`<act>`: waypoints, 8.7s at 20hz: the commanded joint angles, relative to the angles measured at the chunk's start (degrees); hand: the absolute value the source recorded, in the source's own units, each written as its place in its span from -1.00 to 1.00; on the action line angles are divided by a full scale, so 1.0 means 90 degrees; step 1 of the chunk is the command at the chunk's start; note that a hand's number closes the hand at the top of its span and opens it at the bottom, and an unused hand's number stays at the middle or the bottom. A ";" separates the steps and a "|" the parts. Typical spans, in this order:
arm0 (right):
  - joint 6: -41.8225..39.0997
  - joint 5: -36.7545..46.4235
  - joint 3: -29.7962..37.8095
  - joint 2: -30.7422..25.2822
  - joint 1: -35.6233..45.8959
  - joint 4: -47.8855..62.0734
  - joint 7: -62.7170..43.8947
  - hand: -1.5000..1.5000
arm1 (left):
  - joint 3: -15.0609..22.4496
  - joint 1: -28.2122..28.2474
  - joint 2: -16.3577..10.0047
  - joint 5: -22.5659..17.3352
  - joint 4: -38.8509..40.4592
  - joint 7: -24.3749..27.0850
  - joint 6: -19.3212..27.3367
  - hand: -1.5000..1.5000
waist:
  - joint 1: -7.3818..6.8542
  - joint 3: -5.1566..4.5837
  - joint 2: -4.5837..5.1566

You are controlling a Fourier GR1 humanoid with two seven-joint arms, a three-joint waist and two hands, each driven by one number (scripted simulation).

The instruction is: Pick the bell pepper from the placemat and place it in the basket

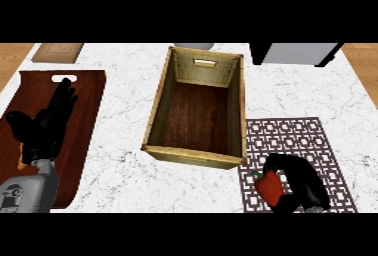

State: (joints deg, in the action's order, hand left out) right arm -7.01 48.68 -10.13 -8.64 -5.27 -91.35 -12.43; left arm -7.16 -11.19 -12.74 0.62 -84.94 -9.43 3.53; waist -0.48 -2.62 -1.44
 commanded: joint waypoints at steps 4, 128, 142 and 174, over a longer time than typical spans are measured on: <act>-0.0281 0.0087 -0.3049 0.0919 -0.0088 -0.0123 0.0009 1.00 | 0.0276 -0.0170 0.0151 0.0067 0.0022 0.0008 -0.0076 0.00 | -0.0459 0.0301 0.0177; 0.0144 0.0473 -0.1915 0.0959 0.8600 0.5804 -0.2313 1.00 | -0.0041 -0.0295 0.0127 0.0276 -0.0079 -0.0305 0.0047 0.00 | -0.0066 0.0289 0.0179; -0.0459 0.0149 -0.1737 0.0960 0.8272 0.5779 -0.2919 1.00 | -0.0242 -0.0243 0.0064 0.0154 0.0035 -0.0213 -0.0035 0.00 | 0.0015 0.0290 0.0160; 0.1058 -0.2263 0.0674 -0.0481 0.5289 -0.0280 -0.4232 -1.00 | -0.0200 0.0170 0.0281 0.0198 0.0028 0.0175 -0.0021 0.00 | 0.0165 0.0292 0.0125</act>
State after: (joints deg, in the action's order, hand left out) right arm 7.45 31.91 -6.27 -9.07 48.07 -83.66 -49.43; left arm -9.54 -10.98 -11.41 2.07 -85.41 -10.28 3.19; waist 1.19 0.04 -0.40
